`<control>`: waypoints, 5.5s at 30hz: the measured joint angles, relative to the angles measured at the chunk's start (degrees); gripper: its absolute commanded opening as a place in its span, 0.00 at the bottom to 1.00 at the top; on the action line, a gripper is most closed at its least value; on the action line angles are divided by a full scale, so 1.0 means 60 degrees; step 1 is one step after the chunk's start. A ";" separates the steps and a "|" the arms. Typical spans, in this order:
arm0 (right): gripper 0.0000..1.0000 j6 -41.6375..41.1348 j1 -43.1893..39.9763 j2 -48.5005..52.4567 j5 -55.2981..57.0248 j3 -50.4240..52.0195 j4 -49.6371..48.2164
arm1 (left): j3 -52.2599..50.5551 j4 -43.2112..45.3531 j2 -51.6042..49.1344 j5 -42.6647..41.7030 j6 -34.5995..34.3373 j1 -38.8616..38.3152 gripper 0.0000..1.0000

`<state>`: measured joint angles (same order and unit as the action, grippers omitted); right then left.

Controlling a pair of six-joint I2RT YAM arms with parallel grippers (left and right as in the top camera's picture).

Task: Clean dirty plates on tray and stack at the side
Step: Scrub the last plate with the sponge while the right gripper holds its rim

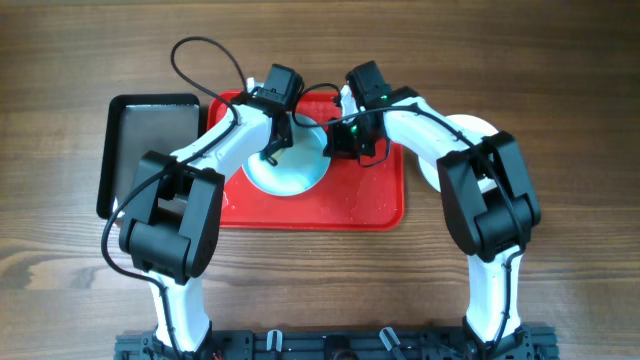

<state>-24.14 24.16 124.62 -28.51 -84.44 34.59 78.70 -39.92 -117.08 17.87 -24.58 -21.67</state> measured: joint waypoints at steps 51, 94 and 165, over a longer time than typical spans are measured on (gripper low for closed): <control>0.04 0.0186 0.0222 0.0018 -0.0248 0.0000 0.0160 | 0.0856 -0.3621 -0.0364 -0.4972 0.3067 0.0969 0.04; 0.04 0.0157 -0.0120 0.0117 -0.0805 0.0106 -0.0135 | 0.0634 -0.1676 -0.0488 -0.6765 0.2175 -0.0350 0.04; 0.04 0.0004 -0.0117 0.0142 -0.1126 0.0138 -0.0120 | 0.0641 0.0138 -0.0543 -0.7624 0.2911 0.1439 0.04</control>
<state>-24.12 23.46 125.47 -35.27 -83.61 33.87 82.54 -39.09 -120.33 -27.88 -7.11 -13.04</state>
